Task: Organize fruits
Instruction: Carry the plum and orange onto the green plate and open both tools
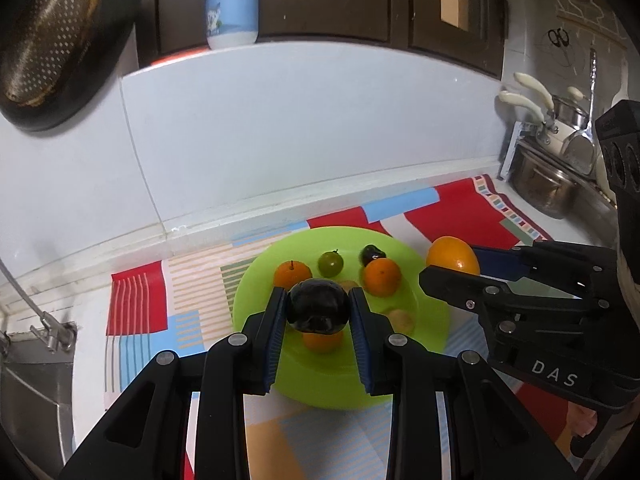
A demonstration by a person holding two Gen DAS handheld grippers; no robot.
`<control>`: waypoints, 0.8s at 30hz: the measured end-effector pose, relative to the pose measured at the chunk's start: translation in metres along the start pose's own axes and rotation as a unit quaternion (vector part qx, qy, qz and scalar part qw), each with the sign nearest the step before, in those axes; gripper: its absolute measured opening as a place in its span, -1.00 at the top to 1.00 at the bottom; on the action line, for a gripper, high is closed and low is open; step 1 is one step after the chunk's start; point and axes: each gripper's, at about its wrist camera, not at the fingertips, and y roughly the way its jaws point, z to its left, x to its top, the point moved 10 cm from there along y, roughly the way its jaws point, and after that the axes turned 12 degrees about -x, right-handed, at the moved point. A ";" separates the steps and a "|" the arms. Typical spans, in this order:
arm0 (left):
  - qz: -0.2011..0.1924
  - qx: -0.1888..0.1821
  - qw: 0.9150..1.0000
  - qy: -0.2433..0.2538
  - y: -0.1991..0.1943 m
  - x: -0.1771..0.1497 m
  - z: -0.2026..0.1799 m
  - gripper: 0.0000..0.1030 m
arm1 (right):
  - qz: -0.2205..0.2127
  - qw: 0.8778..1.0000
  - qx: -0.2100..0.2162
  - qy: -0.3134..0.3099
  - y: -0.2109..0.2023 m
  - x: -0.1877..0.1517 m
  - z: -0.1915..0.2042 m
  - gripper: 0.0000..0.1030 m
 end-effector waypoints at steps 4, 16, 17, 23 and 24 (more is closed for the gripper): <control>0.013 -0.003 1.000 -0.005 0.018 -0.003 0.008 0.40 | 0.010 1.000 0.005 -0.001 0.016 -0.001 0.001 0.35; 0.040 -0.013 0.999 -0.011 0.060 -0.004 0.020 0.40 | 0.041 0.999 0.012 0.004 0.058 -0.009 -0.001 0.35; 0.042 -0.013 0.999 -0.012 0.062 -0.003 0.020 0.40 | 0.042 0.999 0.013 0.005 0.059 -0.009 -0.001 0.35; 0.044 -0.005 0.999 -0.007 0.064 -0.002 0.023 0.25 | 0.046 0.999 0.013 0.002 0.064 -0.010 0.001 0.35; 0.042 -0.001 0.999 -0.006 0.062 -0.002 0.025 0.21 | 0.047 0.999 0.014 0.002 0.065 -0.010 0.001 0.35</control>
